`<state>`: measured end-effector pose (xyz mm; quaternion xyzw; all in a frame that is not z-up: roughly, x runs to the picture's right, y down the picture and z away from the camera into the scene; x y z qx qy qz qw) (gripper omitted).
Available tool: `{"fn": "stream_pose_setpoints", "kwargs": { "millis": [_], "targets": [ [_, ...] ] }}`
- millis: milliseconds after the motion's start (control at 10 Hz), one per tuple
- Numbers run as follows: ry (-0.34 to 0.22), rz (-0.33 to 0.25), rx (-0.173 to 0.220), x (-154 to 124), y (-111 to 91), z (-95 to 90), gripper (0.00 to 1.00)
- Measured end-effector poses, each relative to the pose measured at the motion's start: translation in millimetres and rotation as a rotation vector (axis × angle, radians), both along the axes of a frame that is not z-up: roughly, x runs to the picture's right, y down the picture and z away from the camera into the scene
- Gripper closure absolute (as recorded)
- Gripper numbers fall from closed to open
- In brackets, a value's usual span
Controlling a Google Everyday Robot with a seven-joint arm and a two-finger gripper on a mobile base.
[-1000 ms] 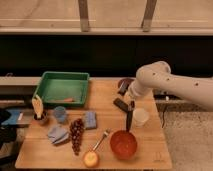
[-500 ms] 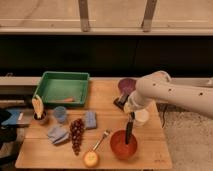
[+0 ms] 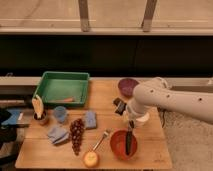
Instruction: Wipe red bowl with brush
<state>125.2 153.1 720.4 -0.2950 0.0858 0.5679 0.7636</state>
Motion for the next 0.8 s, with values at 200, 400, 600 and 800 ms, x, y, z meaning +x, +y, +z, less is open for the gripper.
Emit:
{"fn": "stream_pose_setpoints", "kwargs": {
  "millis": [200, 400, 600, 800],
  "targets": [
    [-0.040, -0.015, -0.005, -5.2, 1.8, 1.6, 1.00],
    [-0.040, -0.015, -0.005, -5.3, 1.6, 1.6, 1.00],
    [-0.040, -0.016, -0.005, -5.5, 1.4, 1.6, 1.00],
    [-0.028, -0.034, -0.009, -5.2, 3.2, 1.0, 1.00]
  ]
}}
